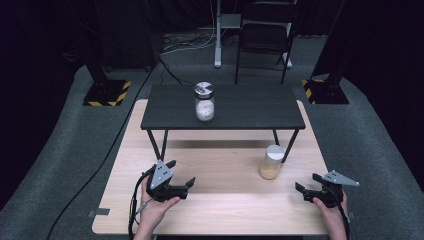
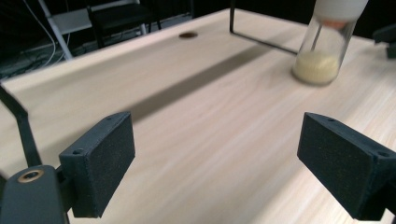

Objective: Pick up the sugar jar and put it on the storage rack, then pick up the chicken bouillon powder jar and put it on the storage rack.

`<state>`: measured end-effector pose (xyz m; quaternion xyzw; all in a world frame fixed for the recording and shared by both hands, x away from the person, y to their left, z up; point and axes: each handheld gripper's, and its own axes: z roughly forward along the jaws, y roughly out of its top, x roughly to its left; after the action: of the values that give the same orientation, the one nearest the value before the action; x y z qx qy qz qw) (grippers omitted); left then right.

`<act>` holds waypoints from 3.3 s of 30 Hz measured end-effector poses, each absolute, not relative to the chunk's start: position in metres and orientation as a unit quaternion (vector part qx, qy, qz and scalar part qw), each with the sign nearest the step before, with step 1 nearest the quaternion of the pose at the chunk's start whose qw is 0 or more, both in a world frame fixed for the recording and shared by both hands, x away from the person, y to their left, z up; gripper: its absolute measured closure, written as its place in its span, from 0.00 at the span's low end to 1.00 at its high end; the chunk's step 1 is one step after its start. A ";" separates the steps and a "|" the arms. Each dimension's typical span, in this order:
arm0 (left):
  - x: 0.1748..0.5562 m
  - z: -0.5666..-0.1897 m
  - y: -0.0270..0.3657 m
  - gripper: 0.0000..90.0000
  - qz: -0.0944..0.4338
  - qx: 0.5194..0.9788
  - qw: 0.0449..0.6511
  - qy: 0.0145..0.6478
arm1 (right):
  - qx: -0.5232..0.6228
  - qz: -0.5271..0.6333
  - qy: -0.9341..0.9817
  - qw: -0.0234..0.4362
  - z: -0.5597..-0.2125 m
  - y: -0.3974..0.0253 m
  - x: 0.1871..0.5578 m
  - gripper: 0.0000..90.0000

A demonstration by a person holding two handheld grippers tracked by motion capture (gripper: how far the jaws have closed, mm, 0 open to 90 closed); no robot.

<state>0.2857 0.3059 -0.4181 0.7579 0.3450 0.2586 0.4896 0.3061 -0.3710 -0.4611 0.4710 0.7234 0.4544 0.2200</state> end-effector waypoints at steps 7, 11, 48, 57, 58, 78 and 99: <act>0.281 -0.441 0.314 0.12 0.252 0.763 0.469 0.367 | 0.471 0.454 0.723 0.220 -0.461 -0.371 0.306 0.13; 0.279 -0.450 0.315 0.12 0.249 0.767 0.453 0.380 | 0.471 0.454 0.724 0.219 -0.461 -0.371 0.307 0.13; 0.288 -0.456 0.318 0.12 0.228 0.769 0.434 0.410 | 0.468 0.450 0.728 0.219 -0.460 -0.370 0.308 0.13; 0.288 -0.456 0.318 0.12 0.229 0.770 0.433 0.410 | 0.467 0.450 0.729 0.219 -0.460 -0.370 0.308 0.13; 0.288 -0.456 0.318 0.12 0.229 0.770 0.433 0.410 | 0.467 0.450 0.729 0.219 -0.460 -0.370 0.308 0.13; 0.288 -0.455 0.316 0.12 0.230 0.774 0.428 0.407 | 0.467 0.450 0.729 0.218 -0.460 -0.370 0.308 0.13; 0.289 -0.454 0.315 0.12 0.228 0.776 0.426 0.405 | 0.467 0.449 0.730 0.218 -0.459 -0.369 0.308 0.13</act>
<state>0.2888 0.3152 -0.4545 0.7762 0.4054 0.2283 0.4256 0.3084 -0.3694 -0.4594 0.4668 0.7303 0.4487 0.2179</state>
